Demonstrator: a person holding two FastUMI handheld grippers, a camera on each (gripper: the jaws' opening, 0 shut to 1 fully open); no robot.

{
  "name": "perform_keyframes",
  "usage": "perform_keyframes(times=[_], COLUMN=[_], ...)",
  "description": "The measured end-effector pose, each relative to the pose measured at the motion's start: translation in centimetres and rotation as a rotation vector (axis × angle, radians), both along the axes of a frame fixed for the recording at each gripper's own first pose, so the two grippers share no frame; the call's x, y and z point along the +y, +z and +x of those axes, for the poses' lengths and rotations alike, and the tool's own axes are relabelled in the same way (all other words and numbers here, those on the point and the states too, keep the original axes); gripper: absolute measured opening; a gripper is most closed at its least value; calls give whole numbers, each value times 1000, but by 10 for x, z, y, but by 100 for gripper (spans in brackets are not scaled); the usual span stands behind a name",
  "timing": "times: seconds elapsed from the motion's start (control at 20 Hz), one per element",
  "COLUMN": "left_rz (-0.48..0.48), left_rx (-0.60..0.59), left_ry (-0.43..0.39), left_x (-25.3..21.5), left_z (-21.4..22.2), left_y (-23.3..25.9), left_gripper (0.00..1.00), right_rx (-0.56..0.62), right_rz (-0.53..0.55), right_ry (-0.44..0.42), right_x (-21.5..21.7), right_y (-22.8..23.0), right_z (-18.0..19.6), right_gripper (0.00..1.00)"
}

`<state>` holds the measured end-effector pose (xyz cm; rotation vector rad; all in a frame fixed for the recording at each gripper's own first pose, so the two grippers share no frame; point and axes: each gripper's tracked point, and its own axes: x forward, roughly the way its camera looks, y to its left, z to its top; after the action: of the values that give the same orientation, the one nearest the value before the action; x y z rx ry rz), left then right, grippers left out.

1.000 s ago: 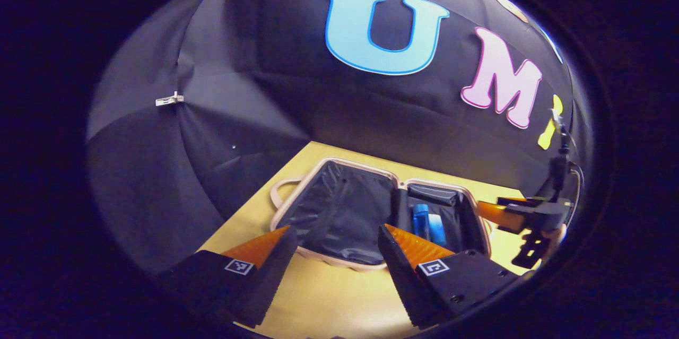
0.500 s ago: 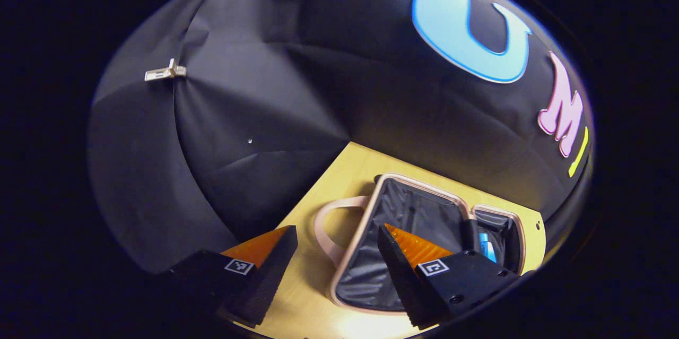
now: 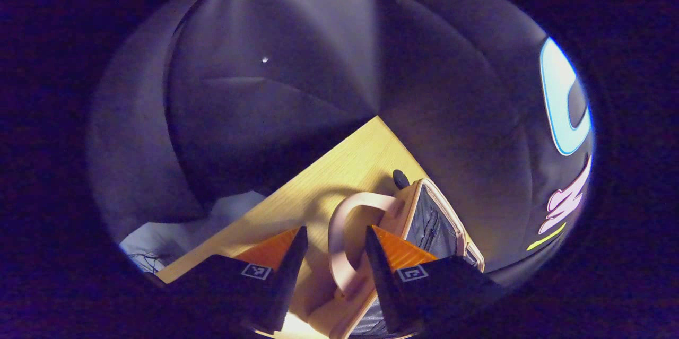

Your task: First open the suitcase, pack the skin care products into it, and then close the suitcase.

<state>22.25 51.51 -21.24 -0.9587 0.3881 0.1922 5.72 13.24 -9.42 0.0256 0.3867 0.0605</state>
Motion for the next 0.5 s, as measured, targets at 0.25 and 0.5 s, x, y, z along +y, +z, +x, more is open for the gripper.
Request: perform_keyframes(times=[0.25, 0.5], left_rz=[-57, 265], left_rx=[-48, -79], left_ry=[20, 13], left_x=[-5, -15], left_z=[5, -21], left_y=[8, 88], left_gripper=[13, 10], right_rx=[32, 17], right_rz=[22, 27], right_ry=[-22, -48], right_x=[-9, -30], right_y=[-8, -7], right_z=[-4, 2], right_gripper=[98, 98])
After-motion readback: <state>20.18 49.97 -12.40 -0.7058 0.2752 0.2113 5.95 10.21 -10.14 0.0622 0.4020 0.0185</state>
